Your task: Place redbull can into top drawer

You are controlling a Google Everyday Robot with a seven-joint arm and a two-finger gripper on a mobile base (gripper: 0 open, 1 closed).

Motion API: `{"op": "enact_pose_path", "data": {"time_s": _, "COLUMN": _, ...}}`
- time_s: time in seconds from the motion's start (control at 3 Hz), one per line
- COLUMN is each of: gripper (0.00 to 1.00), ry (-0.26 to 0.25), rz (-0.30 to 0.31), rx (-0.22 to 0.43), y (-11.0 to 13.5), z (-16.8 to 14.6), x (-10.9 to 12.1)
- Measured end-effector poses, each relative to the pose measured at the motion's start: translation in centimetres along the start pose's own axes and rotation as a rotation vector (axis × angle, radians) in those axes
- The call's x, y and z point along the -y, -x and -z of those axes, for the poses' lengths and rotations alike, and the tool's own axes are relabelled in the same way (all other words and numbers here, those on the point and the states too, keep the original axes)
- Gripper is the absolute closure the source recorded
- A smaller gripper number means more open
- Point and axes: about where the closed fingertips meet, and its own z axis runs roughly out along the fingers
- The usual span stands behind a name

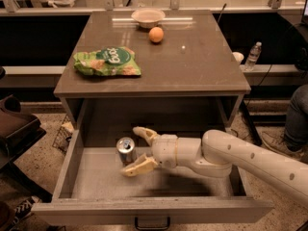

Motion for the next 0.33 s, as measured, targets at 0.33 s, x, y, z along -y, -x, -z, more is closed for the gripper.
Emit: {"op": "enact_pose_path", "data": {"time_s": 0.33, "gripper": 0.0, "ry": 0.0, "rz": 0.0, "rx": 0.0, "y": 0.01, "z": -0.01, "x": -0.01}}
